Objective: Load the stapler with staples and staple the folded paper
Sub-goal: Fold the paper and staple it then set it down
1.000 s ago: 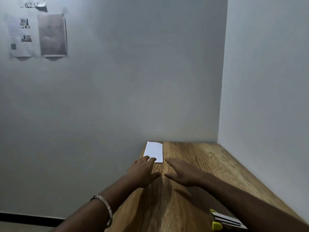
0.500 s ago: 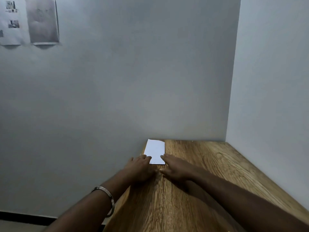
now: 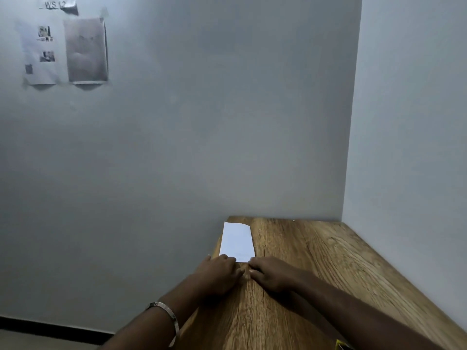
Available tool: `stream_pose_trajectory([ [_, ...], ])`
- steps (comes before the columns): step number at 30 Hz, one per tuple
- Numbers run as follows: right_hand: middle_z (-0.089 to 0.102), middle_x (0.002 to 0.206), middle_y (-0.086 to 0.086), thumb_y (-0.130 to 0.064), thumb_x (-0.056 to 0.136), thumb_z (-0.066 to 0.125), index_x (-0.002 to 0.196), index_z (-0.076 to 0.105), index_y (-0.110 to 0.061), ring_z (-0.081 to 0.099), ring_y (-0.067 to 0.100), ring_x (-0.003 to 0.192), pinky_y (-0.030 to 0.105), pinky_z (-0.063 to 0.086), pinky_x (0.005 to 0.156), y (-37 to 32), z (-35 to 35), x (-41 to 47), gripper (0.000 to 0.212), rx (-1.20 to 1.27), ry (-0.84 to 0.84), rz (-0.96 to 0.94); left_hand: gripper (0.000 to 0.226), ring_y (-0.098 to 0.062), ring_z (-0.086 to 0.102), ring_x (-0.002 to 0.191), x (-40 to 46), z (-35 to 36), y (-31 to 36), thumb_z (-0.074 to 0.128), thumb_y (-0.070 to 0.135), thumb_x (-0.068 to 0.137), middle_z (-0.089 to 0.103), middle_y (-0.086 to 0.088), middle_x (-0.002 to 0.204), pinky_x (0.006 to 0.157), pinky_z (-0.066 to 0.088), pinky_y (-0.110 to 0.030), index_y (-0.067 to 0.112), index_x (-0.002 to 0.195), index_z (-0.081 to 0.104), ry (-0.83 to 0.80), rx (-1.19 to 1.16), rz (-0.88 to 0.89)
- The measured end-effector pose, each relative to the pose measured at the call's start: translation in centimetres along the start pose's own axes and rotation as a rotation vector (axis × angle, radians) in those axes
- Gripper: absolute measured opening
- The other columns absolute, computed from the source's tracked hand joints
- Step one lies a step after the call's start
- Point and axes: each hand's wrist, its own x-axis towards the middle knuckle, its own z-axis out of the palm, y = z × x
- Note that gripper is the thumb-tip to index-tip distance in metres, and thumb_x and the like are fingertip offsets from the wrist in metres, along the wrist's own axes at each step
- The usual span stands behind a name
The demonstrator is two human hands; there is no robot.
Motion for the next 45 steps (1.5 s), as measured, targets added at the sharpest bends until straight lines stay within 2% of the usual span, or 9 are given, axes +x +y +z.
stream_pose_trajectory([
  [7, 0.064, 0.101, 0.009, -0.032, 0.104, 0.040, 0.106, 0.061, -0.013, 0.054, 0.014, 0.082, 0.031, 0.041, 0.073, -2.6, -0.1, -5.8, 0.029, 0.060, 0.008, 0.026, 0.050, -0.021, 0.054, 0.120, -6.4, -0.1, 2.3, 0.026, 0.048, 0.103, 0.056, -0.007, 0.133, 0.111, 0.035, -0.048, 0.015, 0.126, 0.054, 0.038, -0.021, -0.017],
  [10, 0.063, 0.096, 0.004, -0.031, 0.104, 0.040, 0.100, 0.060, -0.016, 0.053, 0.013, 0.080, 0.028, 0.038, 0.069, -3.6, 0.0, -8.5, 0.026, 0.059, 0.023, 0.026, 0.050, -0.021, 0.055, 0.116, -9.3, -0.2, 3.6, 0.025, 0.045, 0.104, 0.059, -0.008, 0.129, 0.107, 0.039, -0.045, 0.013, 0.123, 0.057, 0.066, -0.015, -0.007],
  [16, 0.063, 0.089, 0.002, -0.031, 0.104, 0.039, 0.092, 0.060, -0.016, 0.058, 0.018, 0.083, 0.036, 0.045, 0.081, -6.0, -0.3, -13.6, 0.029, 0.037, 0.023, 0.015, 0.049, -0.021, 0.058, 0.110, -14.6, -0.5, 5.5, 0.026, 0.042, 0.104, 0.061, -0.008, 0.124, 0.099, 0.046, -0.042, 0.012, 0.120, 0.062, 0.116, -0.021, 0.015],
  [19, 0.066, 0.092, 0.007, -0.030, 0.104, 0.039, 0.092, 0.063, -0.010, 0.059, 0.020, 0.082, 0.038, 0.046, 0.078, -7.0, -0.4, -15.5, 0.033, 0.013, 0.026, 0.006, 0.049, -0.020, 0.059, 0.104, -16.4, -0.4, 6.2, 0.027, 0.042, 0.104, 0.062, -0.007, 0.120, 0.094, 0.049, -0.041, 0.013, 0.119, 0.064, 0.144, -0.020, 0.015],
  [23, 0.061, 0.088, 0.008, -0.028, 0.104, 0.039, 0.080, 0.053, -0.015, 0.053, 0.019, 0.080, 0.038, 0.043, 0.076, -8.2, -0.2, -17.3, 0.030, -0.069, 0.040, -0.028, 0.045, -0.018, 0.059, 0.100, -18.3, 0.1, 6.5, 0.029, 0.038, 0.103, 0.062, -0.005, 0.115, 0.089, 0.051, -0.038, 0.014, 0.118, 0.064, 0.193, -0.043, 0.026],
  [31, 0.060, 0.113, 0.007, -0.033, 0.103, 0.040, 0.105, 0.063, -0.012, 0.058, 0.024, 0.098, 0.042, 0.048, 0.083, -8.8, 0.1, -18.9, 0.031, -0.161, 0.052, -0.065, 0.036, -0.016, 0.055, 0.101, -19.8, 1.0, 6.3, 0.034, 0.033, 0.103, 0.061, -0.001, 0.116, 0.088, 0.050, -0.036, 0.018, 0.118, 0.063, 0.287, -0.029, 0.085],
  [36, 0.059, 0.113, 0.006, -0.033, 0.100, 0.048, 0.103, 0.065, -0.013, 0.057, 0.021, 0.095, 0.037, 0.047, 0.078, -8.5, 0.5, -18.2, 0.026, -0.181, 0.112, -0.062, 0.032, -0.018, 0.055, 0.108, -19.6, 0.4, 6.2, 0.040, 0.023, 0.102, 0.060, -0.005, 0.124, 0.090, 0.050, -0.036, 0.014, 0.121, 0.065, 0.299, -0.015, 0.108],
  [40, 0.059, 0.116, 0.004, -0.033, 0.098, 0.054, 0.106, 0.068, -0.014, 0.057, 0.020, 0.103, 0.036, 0.048, 0.083, -8.0, 0.5, -17.7, 0.025, -0.195, 0.149, -0.093, 0.035, -0.015, 0.053, 0.117, -19.3, -0.1, 5.8, 0.046, 0.028, 0.102, 0.055, 0.000, 0.134, 0.095, 0.050, -0.031, 0.020, 0.131, 0.063, 0.307, -0.070, 0.131],
  [45, 0.064, 0.112, 0.001, -0.030, 0.094, 0.061, 0.102, 0.071, -0.016, 0.060, 0.017, 0.099, 0.036, 0.050, 0.081, -7.2, 0.3, -17.4, 0.019, -0.161, 0.180, -0.092, 0.033, -0.012, 0.058, 0.112, -18.9, -0.3, 5.0, 0.048, 0.031, 0.101, 0.059, 0.003, 0.132, 0.087, 0.047, -0.023, 0.023, 0.130, 0.064, 0.303, -0.113, 0.132],
])
